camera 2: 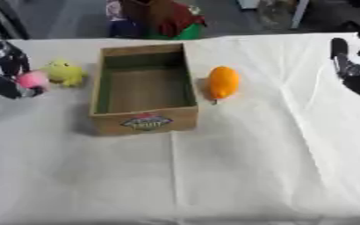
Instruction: Pick up objects on the table and place them in the box.
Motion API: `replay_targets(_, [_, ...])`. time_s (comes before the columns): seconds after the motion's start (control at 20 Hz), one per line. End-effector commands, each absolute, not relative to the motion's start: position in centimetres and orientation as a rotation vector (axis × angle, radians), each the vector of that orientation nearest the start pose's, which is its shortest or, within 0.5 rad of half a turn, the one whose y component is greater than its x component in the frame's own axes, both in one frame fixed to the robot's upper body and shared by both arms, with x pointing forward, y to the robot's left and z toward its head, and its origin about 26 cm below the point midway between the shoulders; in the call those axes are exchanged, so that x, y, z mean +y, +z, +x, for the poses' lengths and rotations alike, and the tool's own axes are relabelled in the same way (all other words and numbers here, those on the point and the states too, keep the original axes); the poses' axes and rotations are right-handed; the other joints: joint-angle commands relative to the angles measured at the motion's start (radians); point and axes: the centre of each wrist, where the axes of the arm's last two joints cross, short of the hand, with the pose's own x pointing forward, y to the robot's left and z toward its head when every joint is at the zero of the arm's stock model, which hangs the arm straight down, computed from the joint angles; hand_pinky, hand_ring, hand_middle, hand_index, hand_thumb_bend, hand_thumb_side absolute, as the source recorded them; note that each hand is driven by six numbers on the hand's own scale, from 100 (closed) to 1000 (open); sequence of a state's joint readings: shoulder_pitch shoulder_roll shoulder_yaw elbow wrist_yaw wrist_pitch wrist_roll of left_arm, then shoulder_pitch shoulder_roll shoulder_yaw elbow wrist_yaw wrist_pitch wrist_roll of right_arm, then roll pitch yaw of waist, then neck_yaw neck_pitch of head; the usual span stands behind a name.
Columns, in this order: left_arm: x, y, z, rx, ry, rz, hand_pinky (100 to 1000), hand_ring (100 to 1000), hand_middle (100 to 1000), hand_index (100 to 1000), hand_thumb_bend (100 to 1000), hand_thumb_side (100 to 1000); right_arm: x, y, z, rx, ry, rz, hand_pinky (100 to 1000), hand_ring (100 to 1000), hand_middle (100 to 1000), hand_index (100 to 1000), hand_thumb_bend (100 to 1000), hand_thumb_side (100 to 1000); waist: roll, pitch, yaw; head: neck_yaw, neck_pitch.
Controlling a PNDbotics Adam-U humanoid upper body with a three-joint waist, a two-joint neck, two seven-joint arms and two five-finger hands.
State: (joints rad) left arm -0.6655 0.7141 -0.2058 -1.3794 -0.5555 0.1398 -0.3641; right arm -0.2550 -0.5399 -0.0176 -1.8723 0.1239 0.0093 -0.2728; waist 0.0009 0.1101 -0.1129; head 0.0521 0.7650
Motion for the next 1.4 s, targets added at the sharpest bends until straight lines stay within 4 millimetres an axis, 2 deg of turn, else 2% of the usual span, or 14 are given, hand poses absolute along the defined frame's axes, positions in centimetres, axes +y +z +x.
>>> replay_targets(0.05, [31.1,26.3,40.1,-1.554,-1.226,0.955,547,329,290,446,543,100,-31.6,19.4,31.0,-2.169,0.329,-0.676,487,631,661,812,337,100,0.003,-0.016,-0.006,0.011,0.005])
replay_targets(0.15, [29.0,27.3,40.5,-1.610,-1.249,0.957,549,331,291,436,547,100,-31.4,19.4,31.1,-2.174,0.335,-0.665,489,632,663,813,335,100,0.002,-0.016,-0.014,0.019,0.005])
replay_targets(0.3, [26.2,27.7,41.7,-1.643,-1.289,0.934,556,339,297,437,540,100,-31.2,19.5,31.2,-2.181,0.343,-0.648,491,634,665,815,332,100,0.000,-0.014,-0.025,0.027,0.004])
replay_targets(0.55, [22.7,25.7,43.8,-1.648,-1.330,0.853,550,336,296,435,555,100,-31.0,19.5,31.3,-2.185,0.337,-0.631,491,633,664,815,332,100,-0.006,-0.009,-0.040,0.038,-0.009])
replay_targets(0.85, [20.3,22.4,45.1,-1.622,-1.360,0.810,554,342,300,438,556,100,-30.7,19.2,31.4,-2.185,0.332,-0.610,491,633,664,815,330,100,-0.010,-0.004,-0.051,0.055,-0.016])
replay_targets(1.2, [18.8,19.8,45.5,-1.597,-1.414,0.728,564,365,327,463,589,100,-30.6,19.1,31.4,-2.184,0.328,-0.597,492,633,664,815,328,100,-0.011,-0.001,-0.059,0.057,-0.017])
replay_targets(1.35, [18.2,19.3,45.4,-1.611,-1.414,0.700,594,462,443,566,762,100,-30.6,19.0,31.5,-2.184,0.327,-0.591,492,633,663,815,328,100,-0.011,-0.001,-0.061,0.060,-0.018])
replay_targets(1.4, [18.1,19.2,45.4,-1.622,-1.407,0.695,597,470,455,579,780,100,-30.6,19.0,31.5,-2.184,0.326,-0.591,492,633,663,815,328,100,-0.012,-0.001,-0.061,0.060,-0.018])
